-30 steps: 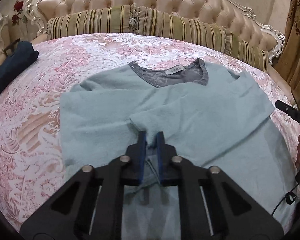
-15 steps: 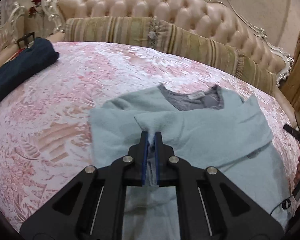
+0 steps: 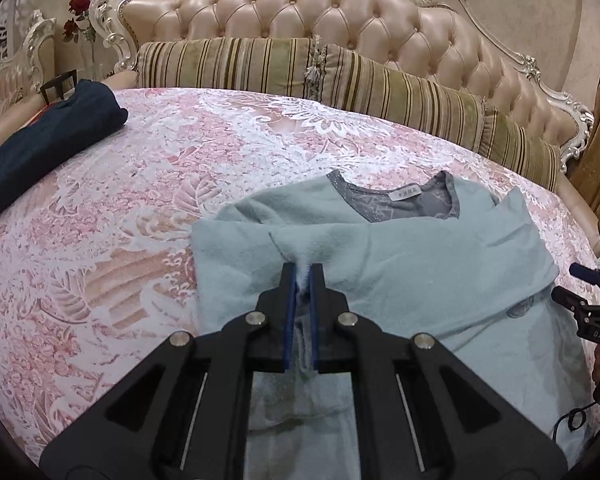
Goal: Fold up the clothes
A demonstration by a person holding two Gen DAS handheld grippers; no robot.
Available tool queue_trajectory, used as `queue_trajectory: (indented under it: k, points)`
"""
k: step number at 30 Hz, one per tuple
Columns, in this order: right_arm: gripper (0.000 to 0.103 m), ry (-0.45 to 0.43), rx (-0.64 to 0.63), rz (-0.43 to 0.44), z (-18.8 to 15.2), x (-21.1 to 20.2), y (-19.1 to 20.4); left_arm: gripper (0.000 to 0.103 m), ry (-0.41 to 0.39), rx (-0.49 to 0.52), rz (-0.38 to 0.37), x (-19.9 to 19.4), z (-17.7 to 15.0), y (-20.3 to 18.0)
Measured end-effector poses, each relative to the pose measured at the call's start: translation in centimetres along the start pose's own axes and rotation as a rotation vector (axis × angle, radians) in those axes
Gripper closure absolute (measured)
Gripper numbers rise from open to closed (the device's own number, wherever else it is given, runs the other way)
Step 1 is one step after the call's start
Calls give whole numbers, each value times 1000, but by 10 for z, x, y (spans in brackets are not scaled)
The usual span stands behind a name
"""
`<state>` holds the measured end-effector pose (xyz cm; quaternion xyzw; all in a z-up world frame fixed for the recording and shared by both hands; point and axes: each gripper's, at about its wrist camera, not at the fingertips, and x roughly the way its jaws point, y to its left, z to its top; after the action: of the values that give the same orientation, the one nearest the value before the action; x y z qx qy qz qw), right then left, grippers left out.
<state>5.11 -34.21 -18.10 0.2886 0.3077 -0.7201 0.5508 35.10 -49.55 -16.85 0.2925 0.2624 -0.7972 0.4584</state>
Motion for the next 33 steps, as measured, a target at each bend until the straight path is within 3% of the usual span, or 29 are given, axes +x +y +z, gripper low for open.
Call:
queue_trajectory:
  k: [15,33]
  points:
    - [28,35,105,-49,4,21,-12,95,-13,56,129,-3,-3,-1]
    - [25,41,128,-38,4,22,-16,95,-5,75,168,0,-4,0]
